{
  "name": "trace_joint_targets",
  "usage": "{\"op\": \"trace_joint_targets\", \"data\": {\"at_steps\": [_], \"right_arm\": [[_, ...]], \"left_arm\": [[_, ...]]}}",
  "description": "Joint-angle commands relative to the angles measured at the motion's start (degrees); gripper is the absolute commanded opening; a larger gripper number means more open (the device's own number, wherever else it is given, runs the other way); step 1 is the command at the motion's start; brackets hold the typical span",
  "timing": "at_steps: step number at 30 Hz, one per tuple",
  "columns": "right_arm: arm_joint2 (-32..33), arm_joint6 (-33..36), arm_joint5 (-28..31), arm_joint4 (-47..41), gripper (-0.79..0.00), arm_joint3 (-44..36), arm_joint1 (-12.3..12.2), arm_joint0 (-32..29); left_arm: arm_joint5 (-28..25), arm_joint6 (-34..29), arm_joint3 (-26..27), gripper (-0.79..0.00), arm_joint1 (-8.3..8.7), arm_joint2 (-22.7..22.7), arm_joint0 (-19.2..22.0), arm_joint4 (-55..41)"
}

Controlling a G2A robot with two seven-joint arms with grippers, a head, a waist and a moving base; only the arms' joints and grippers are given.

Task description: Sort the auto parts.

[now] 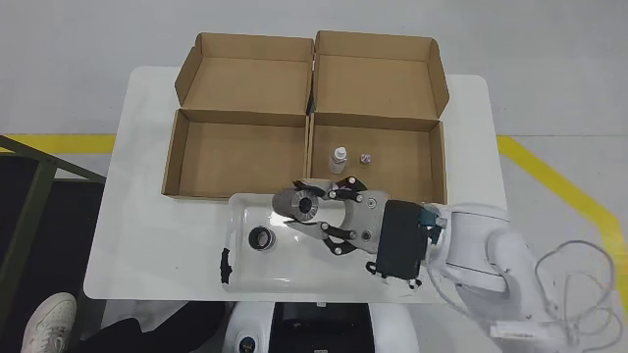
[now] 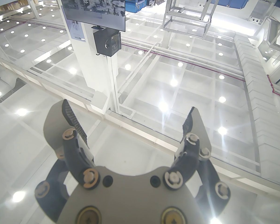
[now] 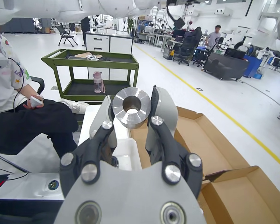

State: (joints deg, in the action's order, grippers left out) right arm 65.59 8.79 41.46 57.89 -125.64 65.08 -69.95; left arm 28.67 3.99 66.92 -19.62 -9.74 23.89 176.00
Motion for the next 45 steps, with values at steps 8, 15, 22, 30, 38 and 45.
{"op": "trace_joint_targets", "data": {"at_steps": [8,15,22,30,38,45], "right_arm": [[3.7,-7.6,-0.4,2.5,-0.785,-2.5,-0.2,-2.9],[5.9,-12.2,-0.4,2.5,-0.785,-3.1,-0.3,-4.1],[7.0,-15.6,0.5,3.1,-0.785,-2.8,-0.3,-4.1],[7.2,-16.5,0.6,3.9,-0.785,-2.0,-0.2,-4.4],[3.0,-10.7,-0.3,4.7,-0.785,1.1,0.1,-1.8],[-5.1,-2.0,-3.1,7.6,-0.785,6.1,1.1,3.8]], "left_arm": [[0.0,0.0,0.0,0.000,0.00,0.0,0.0,0.0],[0.0,0.0,0.0,0.000,0.00,0.0,0.0,0.0],[0.0,0.0,0.0,0.000,0.00,0.0,0.0,0.0],[0.0,0.0,0.0,0.000,0.00,0.0,0.0,0.0],[0.0,0.0,0.0,0.000,0.00,0.0,0.0,0.0],[0.0,0.0,0.0,0.000,0.00,0.0,0.0,0.0]]}}
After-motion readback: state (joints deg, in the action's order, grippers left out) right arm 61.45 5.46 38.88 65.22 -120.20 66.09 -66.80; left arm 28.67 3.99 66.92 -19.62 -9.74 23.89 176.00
